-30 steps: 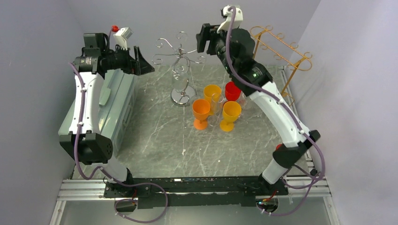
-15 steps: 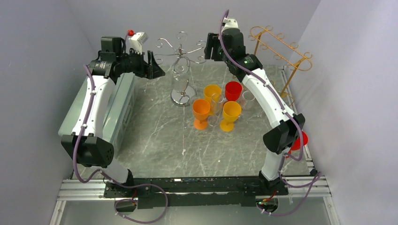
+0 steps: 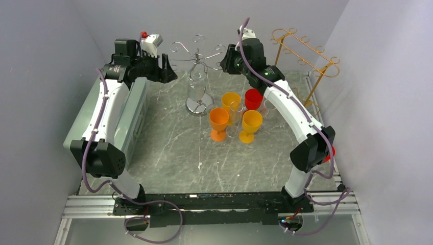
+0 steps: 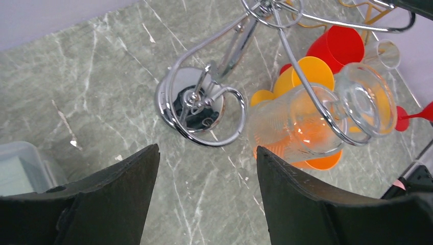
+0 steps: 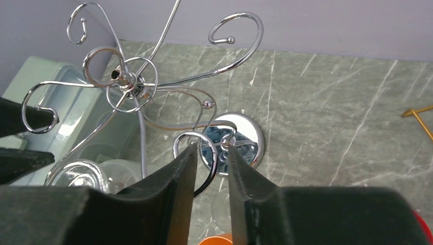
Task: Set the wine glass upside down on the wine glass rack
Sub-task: Adjust the wine rack at the center of the board.
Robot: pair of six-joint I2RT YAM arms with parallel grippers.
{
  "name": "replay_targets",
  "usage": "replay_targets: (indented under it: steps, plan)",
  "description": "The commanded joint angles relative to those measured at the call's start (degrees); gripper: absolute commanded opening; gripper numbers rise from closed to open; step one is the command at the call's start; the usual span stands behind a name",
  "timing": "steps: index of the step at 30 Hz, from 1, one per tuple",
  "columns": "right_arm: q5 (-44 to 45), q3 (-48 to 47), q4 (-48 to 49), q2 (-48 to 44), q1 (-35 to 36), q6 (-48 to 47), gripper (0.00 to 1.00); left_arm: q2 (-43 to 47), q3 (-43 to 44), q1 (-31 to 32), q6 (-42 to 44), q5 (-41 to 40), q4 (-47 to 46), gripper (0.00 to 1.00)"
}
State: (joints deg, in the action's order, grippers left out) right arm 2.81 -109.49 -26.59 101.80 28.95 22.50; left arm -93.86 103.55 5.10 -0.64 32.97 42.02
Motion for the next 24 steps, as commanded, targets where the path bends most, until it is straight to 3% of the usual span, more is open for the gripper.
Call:
replay_targets:
  steps: [1, 4, 24]
  plan:
    - [-1.76, 2.21, 2.24, -3.91, 0.93, 1.99, 0.27, -0.36, 3.18, 0.26, 2.11, -2.58, -3.73, 0.75]
    - [-1.21, 3.1, 2.57, -4.6, 1.76, 2.1, 0.22, -1.54, 4.78, 0.32, 2.02, -2.93, -3.51, 0.74]
    - [7.19, 1.73, -2.55, -5.43, 7.99, 7.81, 0.22, -7.02, 10.01, 0.42, 5.02, -5.95, -3.78, 0.73]
